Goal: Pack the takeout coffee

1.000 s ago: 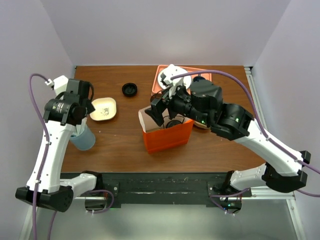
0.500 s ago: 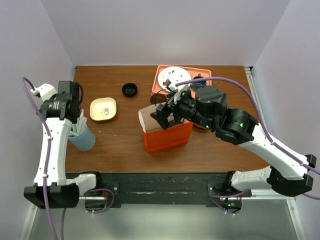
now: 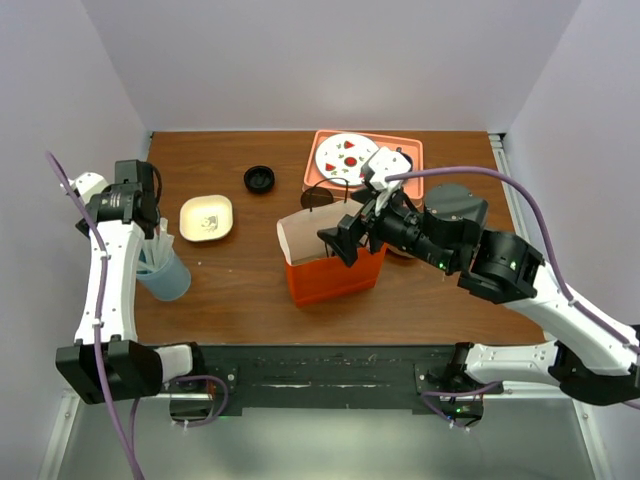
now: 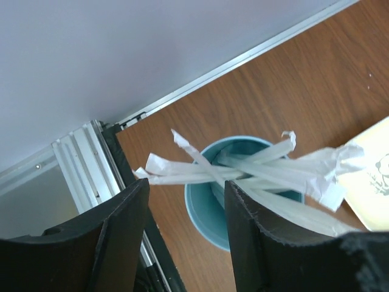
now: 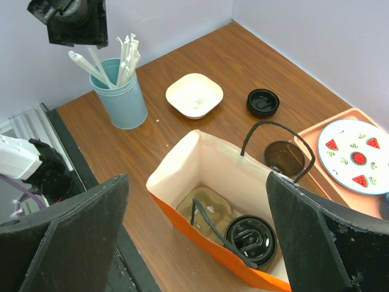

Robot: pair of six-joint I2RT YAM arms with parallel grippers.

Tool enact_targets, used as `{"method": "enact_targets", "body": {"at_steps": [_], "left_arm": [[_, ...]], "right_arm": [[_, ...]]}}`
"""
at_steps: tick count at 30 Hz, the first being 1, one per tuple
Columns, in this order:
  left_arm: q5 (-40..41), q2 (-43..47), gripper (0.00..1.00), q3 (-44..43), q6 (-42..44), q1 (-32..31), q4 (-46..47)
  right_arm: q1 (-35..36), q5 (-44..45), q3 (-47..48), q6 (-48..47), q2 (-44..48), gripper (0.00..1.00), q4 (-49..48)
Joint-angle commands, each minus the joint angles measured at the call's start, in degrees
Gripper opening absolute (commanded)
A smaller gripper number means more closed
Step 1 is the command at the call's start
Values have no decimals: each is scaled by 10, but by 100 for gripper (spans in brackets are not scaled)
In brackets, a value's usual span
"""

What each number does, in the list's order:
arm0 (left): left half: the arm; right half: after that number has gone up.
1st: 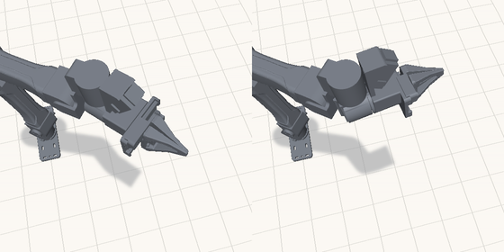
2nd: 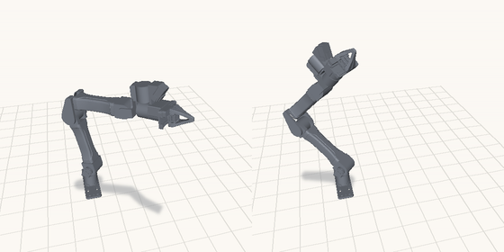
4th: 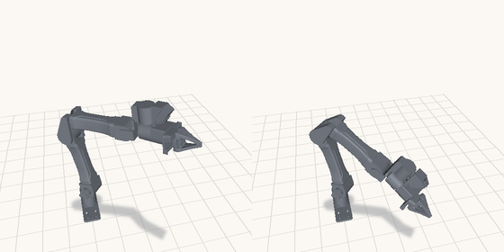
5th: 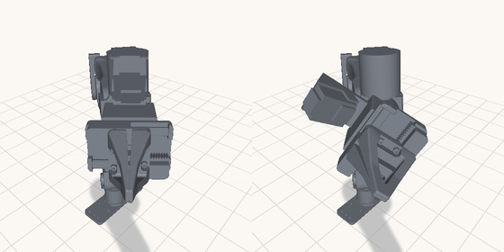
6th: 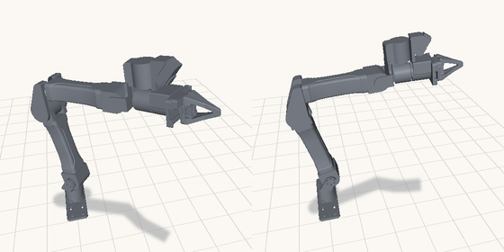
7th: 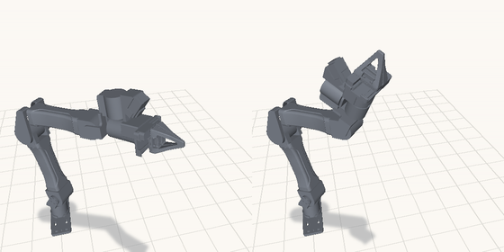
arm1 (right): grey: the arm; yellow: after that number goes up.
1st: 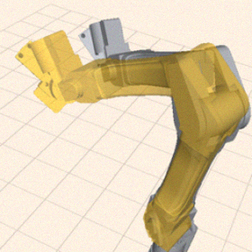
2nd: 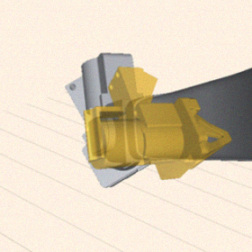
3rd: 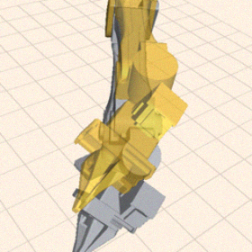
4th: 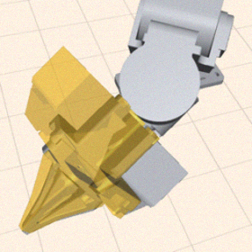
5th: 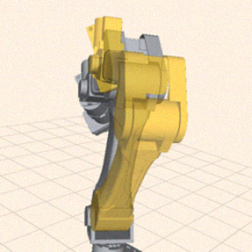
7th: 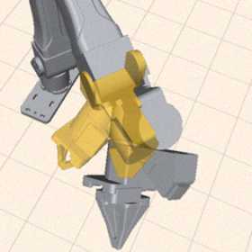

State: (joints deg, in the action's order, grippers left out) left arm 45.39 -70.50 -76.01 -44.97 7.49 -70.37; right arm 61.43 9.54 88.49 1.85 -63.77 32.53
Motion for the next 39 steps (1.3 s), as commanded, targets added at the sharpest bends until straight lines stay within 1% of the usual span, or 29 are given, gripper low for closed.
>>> {"method": "enact_targets", "body": {"at_steps": [1, 5, 10, 13, 18, 19, 20, 23, 25, 27, 30, 32, 33, 34, 36, 37, 39], "left_arm": [[9, -14, 57, 8, 10, 24, 73], [4, -28, 56, 7, 18, 31, 92], [12, -35, 52, 9, 27, 41, 105], [25, -41, 52, 11, 3, 41, 95], [32, -35, 53, 31, 5, 48, 122], [37, -36, 54, 31, -4, 50, 116], [44, -36, 57, 32, -10, 50, 110], [59, -35, 57, 39, -13, 50, 114], [59, -37, 53, 45, -6, 50, 130], [53, -42, 45, 48, -4, 50, 138], [49, -50, 41, 53, 1, 51, 151], [48, -52, 32, 53, 1, 51, 147], [51, -48, 26, 52, -1, 51, 146], [52, -45, 14, 51, 0, 51, 146], [48, -43, 3, 35, 1, 50, 143], [46, -43, 0, 25, 2, 51, 136], [44, -44, 0, -9, 3, 50, 126]], "right_arm": [[0, 17, -15, 11, 21, 99, -23], [0, 23, -32, 5, 34, 99, -24], [0, 38, -40, -7, 41, 99, -19], [0, 50, -44, -15, 43, 99, -19], [0, 53, -46, -39, 37, 99, -27], [0, 52, -46, -40, 37, 99, -27], [0, 52, -46, -40, 36, 99, -27], [0, 54, -44, -43, 31, 99, -26], [0, 56, -40, -44, 29, 99, -22], [0, 56, -39, -47, 26, 99, -20], [0, 57, -34, -49, 22, 99, -19], [-1, 60, -33, -50, 22, 99, -19], [0, 60, -31, -50, 21, 99, -17], [0, 58, -31, -51, 21, 99, -16], [0, 58, -23, -52, 15, 99, -11], [0, 58, -20, -52, 13, 99, -10], [0, 55, -14, -54, 8, 99, -10]]}}
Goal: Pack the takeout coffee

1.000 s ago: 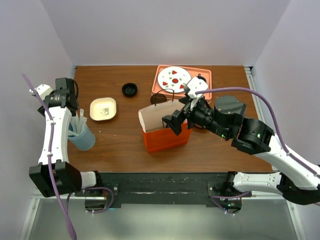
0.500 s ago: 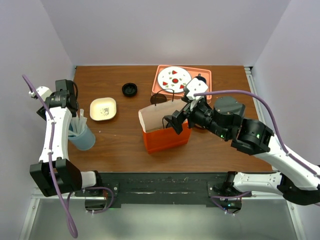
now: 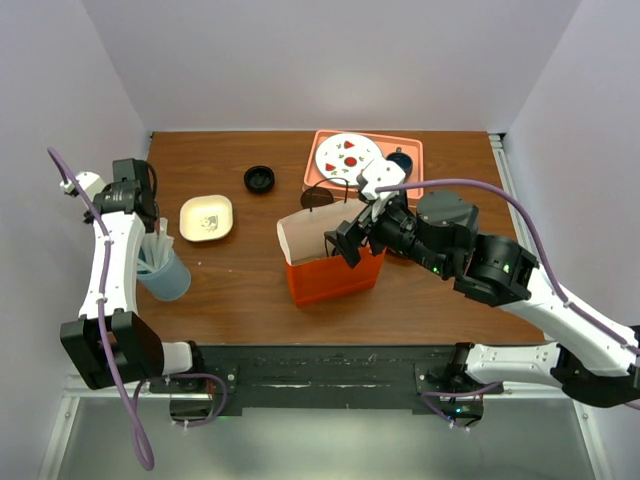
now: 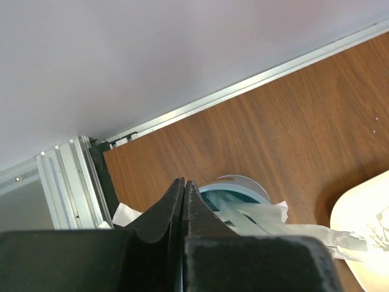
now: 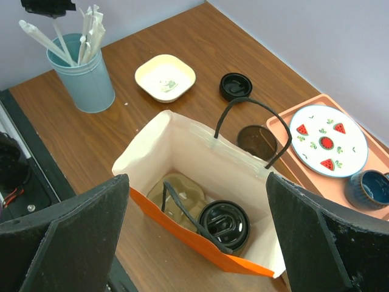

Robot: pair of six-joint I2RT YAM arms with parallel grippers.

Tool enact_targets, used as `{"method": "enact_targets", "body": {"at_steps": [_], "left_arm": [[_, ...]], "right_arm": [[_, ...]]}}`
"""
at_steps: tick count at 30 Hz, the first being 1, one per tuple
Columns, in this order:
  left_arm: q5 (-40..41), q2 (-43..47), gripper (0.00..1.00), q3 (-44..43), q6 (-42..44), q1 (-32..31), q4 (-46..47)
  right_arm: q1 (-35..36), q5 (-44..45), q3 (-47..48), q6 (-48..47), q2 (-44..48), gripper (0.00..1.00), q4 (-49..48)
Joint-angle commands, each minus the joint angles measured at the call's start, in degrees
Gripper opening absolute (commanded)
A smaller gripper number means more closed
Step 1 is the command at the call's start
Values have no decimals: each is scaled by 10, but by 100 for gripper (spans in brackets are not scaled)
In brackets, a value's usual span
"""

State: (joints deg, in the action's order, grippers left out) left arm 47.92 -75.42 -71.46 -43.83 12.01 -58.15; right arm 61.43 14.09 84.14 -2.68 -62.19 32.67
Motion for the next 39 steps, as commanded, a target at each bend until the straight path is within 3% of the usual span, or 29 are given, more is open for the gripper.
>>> {"method": "enact_targets", "body": {"at_steps": [1, 16, 22, 25, 30, 31, 35, 39], "left_arm": [[18, 6, 0, -66, -7, 5, -8], [-35, 75, 0, -210, 39, 5, -92], [-78, 48, 0, -417, 81, 5, -122], [-159, 33, 0, -512, 108, 5, -123], [-330, 40, 0, -545, 102, 5, -80], [-361, 44, 0, -529, 98, 5, -67], [-677, 84, 0, -431, 71, 5, 106], [-752, 123, 0, -366, 37, 5, 189]], "right_arm": [[0, 10, 31, -9, -10, 99, -12], [0, 22, 19, 5, -10, 99, -20], [0, 30, 37, 22, -5, 99, -15], [0, 36, 56, 39, 2, 99, -18], [0, 72, 52, 40, 13, 99, -29], [0, 80, 56, 38, 10, 99, -26], [0, 138, 77, 44, 4, 99, -21], [0, 151, 94, 50, -3, 99, -9]]}}
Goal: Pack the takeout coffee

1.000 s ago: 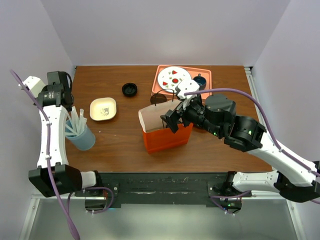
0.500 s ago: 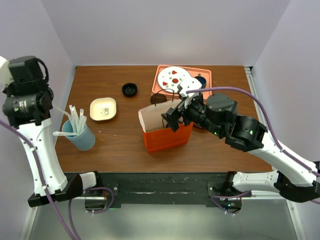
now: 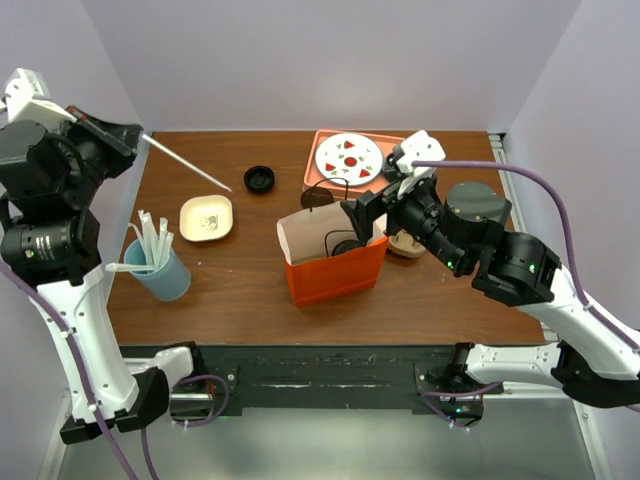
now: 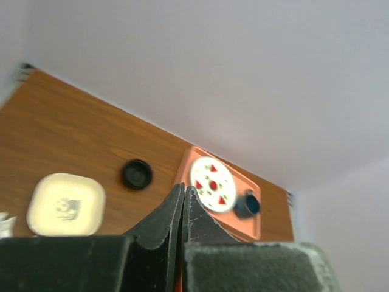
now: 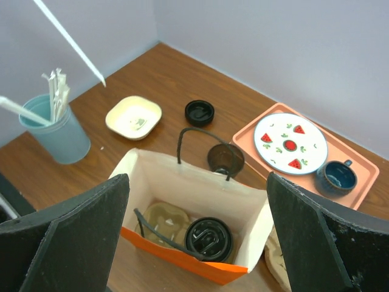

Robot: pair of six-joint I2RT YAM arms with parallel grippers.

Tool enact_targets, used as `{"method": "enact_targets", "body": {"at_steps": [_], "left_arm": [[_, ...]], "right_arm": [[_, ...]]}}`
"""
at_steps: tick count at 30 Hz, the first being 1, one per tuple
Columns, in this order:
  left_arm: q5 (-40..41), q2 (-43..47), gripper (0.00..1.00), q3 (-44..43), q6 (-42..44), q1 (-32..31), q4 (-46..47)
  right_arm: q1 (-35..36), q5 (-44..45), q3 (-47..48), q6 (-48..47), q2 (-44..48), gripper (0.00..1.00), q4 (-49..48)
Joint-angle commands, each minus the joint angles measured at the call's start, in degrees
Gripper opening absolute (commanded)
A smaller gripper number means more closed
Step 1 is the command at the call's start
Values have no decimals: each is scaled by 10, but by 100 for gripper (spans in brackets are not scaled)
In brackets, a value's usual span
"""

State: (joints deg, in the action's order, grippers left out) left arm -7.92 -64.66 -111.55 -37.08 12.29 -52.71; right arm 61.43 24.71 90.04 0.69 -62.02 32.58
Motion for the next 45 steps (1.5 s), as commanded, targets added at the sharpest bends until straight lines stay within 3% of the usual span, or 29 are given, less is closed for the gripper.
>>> {"method": "enact_targets", "body": {"at_steps": [1, 5, 11, 14, 20, 23, 26, 33, 36, 37, 40, 45], "left_arm": [[-207, 16, 0, 34, -31, 1, 145], [-298, 29, 0, 66, -98, 2, 216], [-377, 79, 0, 208, -212, 1, 385], [-402, 88, 0, 277, -232, 1, 419], [-376, 110, 0, 359, -243, -36, 455], [-311, 118, 0, 413, -235, -134, 455], [-283, 110, 0, 463, -244, -187, 483], [-246, 96, 1, 486, -198, -220, 463], [-251, 96, 10, 500, -193, -222, 469], [-251, 97, 25, 501, -186, -223, 472], [-250, 95, 50, 483, -154, -223, 436], [-261, 65, 79, 417, -99, -223, 368]], "right_arm": [[0, 46, 41, 24, -6, 99, -2], [0, 60, 43, 43, -6, 99, 9], [0, 70, 36, 51, -5, 99, 8], [0, 74, 42, 51, -5, 99, 6], [0, 77, 37, 51, 3, 99, 8], [0, 79, 34, 51, 8, 99, 15], [0, 82, 29, 48, 17, 99, 18], [0, 86, 15, 73, 30, 99, 45], [1, 75, 3, 84, 31, 99, 50], [1, 73, 1, 86, 32, 99, 50], [0, 73, 0, 101, 29, 99, 52], [0, 67, 25, 185, 4, 99, 75]]}}
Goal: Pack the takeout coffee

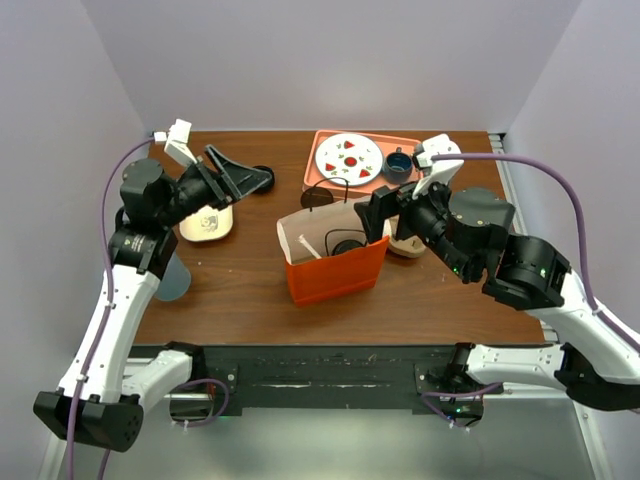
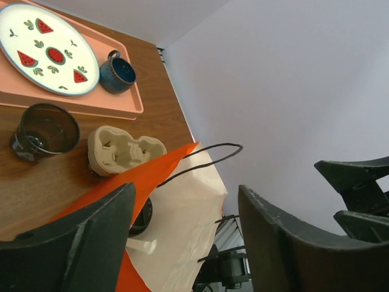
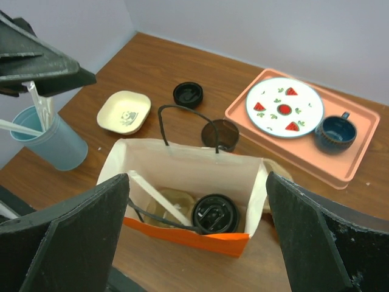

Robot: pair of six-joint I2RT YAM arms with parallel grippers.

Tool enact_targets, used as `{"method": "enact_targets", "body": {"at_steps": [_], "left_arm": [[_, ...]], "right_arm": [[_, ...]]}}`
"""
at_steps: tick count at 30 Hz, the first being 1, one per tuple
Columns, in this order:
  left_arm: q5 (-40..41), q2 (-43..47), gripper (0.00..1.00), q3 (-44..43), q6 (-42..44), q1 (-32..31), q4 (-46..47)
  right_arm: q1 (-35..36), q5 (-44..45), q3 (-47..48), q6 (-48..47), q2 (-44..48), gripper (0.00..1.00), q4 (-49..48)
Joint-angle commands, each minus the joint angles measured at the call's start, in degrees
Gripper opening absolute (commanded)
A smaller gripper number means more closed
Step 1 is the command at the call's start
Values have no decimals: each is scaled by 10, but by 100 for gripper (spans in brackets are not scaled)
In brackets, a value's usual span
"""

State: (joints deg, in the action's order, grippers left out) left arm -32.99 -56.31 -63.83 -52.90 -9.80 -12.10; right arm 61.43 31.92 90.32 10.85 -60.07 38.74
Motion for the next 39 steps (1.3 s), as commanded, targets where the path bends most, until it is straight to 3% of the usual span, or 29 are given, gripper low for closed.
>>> {"method": "enact_targets", "body": {"at_steps": [1, 4, 11, 16, 24, 39], "left_arm": [[-15, -23, 87, -69, 73, -2, -56], [-19, -35, 100, -96, 100, -2, -91], [-14, -27, 100, -124, 155, -2, -154], [-6, -3, 100, -133, 193, -2, -195], [-30, 60, 100, -84, 166, -2, -166], [-40, 77, 100, -82, 176, -2, -193]], "right_arm": [[0, -13, 26, 103, -19, 99, 16], [0, -16, 42, 177, -40, 99, 34], [0, -1, 84, 274, -80, 99, 135], [0, 5, 78, 299, -64, 99, 130], [0, 7, 34, 358, -25, 99, 122], [0, 20, -1, 396, 6, 99, 92]]}}
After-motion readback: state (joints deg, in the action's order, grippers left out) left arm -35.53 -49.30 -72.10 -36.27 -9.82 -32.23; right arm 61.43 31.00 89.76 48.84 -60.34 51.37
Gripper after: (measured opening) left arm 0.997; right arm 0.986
